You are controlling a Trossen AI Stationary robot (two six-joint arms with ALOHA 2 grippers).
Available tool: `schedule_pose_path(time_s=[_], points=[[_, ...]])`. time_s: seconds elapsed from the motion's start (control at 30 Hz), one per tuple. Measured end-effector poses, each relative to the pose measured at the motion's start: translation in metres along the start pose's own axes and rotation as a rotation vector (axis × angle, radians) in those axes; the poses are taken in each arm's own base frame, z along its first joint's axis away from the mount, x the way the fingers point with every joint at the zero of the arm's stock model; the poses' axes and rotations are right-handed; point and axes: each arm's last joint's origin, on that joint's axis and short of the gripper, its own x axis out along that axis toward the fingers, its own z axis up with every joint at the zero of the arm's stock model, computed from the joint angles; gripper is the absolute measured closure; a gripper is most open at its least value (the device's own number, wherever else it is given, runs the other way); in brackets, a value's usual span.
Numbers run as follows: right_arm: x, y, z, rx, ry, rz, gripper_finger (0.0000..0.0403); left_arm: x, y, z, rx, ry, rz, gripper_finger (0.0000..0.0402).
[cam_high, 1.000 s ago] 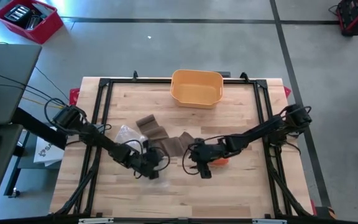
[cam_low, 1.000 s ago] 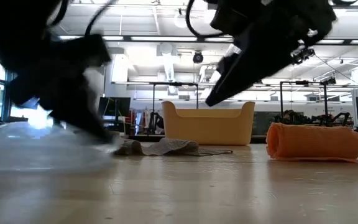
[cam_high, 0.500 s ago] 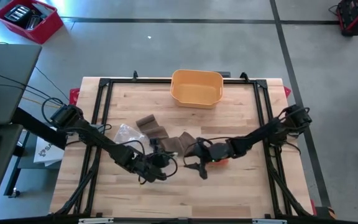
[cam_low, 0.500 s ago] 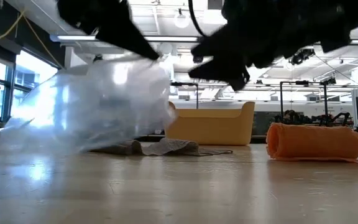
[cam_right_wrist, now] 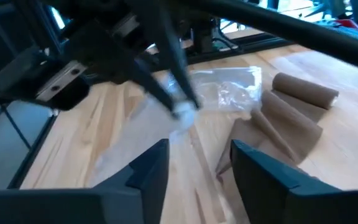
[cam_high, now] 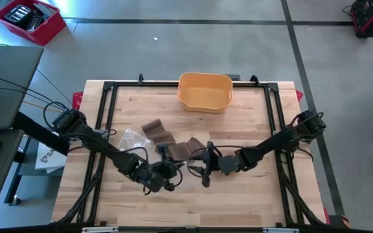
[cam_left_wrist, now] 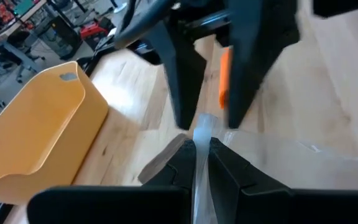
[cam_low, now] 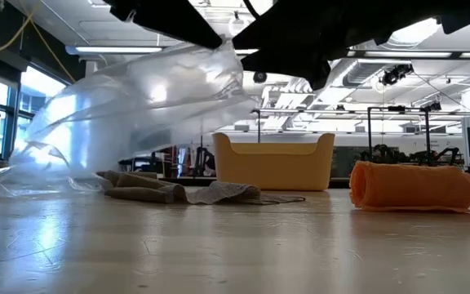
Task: Roll bandage
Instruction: Open the bottom transparent zip bag
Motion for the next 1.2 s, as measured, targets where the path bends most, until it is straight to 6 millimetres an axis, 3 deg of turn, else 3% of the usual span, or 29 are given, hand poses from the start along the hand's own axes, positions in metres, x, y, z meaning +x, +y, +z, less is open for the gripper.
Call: schedule_pose_path(time_s=[0.27, 0.53, 0.77, 0.97, 1.2], points=[[0.001, 0.001, 0.001, -0.002, 0.011, 0.053, 0.0309, -0.003, -0.002, 0.005, -0.033, -0.039, -0.01, 0.0381], [0.001, 0.001, 0.003, 0.001, 0.003, 0.084, 0.0329, -0.003, -0.002, 0.005, -0.004, -0.04, -0.009, 0.0381], [0.006, -0.009, 0.005, 0.075, 0.007, 0.046, 0.0329, -0.003, -0.002, 0.005, 0.003, -0.037, -0.005, 0.0381], [0.01, -0.016, 0.008, 0.142, 0.037, 0.121, 0.0323, -0.003, -0.001, 0.004, 0.015, -0.034, 0.009, 0.0381], [0.01, -0.016, 0.007, 0.147, 0.059, 0.16, 0.0248, -0.002, 0.0, 0.004, 0.014, -0.034, 0.015, 0.0381]])
